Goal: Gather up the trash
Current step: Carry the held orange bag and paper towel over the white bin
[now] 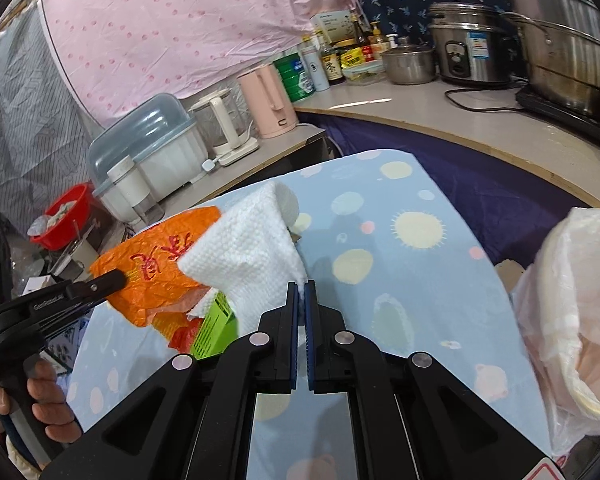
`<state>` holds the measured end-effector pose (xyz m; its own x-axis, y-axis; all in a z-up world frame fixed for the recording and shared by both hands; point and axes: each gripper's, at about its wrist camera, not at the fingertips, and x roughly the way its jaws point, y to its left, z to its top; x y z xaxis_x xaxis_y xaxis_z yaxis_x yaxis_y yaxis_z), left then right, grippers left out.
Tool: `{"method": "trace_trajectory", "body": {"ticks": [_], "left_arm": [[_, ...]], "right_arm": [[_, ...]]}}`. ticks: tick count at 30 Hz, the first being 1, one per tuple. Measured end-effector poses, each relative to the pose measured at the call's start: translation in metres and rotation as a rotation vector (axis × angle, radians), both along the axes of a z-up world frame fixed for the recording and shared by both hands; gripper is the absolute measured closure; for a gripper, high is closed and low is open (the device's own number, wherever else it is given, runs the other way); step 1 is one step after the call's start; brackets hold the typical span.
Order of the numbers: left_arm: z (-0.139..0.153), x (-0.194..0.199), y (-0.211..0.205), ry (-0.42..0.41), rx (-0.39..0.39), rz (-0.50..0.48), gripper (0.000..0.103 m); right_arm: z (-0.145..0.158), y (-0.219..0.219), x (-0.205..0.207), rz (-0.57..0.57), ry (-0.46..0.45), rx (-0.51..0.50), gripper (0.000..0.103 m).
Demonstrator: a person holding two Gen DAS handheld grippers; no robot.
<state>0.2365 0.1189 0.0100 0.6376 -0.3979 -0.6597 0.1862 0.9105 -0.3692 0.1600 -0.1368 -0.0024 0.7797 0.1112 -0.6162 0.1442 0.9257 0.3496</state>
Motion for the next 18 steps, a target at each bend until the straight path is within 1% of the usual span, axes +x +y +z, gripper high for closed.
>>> {"method": "trace_trajectory", "body": {"ticks": [4, 7, 12, 18], "left_arm": [[0.011, -0.031, -0.005, -0.017, -0.002, -0.024, 0.095], [0.015, -0.056, -0.011, -0.022, 0.011, -0.043, 0.095], [0.011, -0.093, -0.020, -0.006, 0.017, -0.083, 0.095], [0.006, -0.123, -0.040, 0.017, 0.032, -0.135, 0.095]], "right_arm": [[0.008, -0.013, -0.026, -0.025, -0.015, 0.004, 0.099], [0.011, -0.023, -0.046, -0.044, -0.022, 0.013, 0.099], [0.012, -0.039, -0.076, -0.072, -0.025, 0.030, 0.099], [0.017, -0.063, -0.110, -0.120, -0.039, 0.041, 0.099]]}}
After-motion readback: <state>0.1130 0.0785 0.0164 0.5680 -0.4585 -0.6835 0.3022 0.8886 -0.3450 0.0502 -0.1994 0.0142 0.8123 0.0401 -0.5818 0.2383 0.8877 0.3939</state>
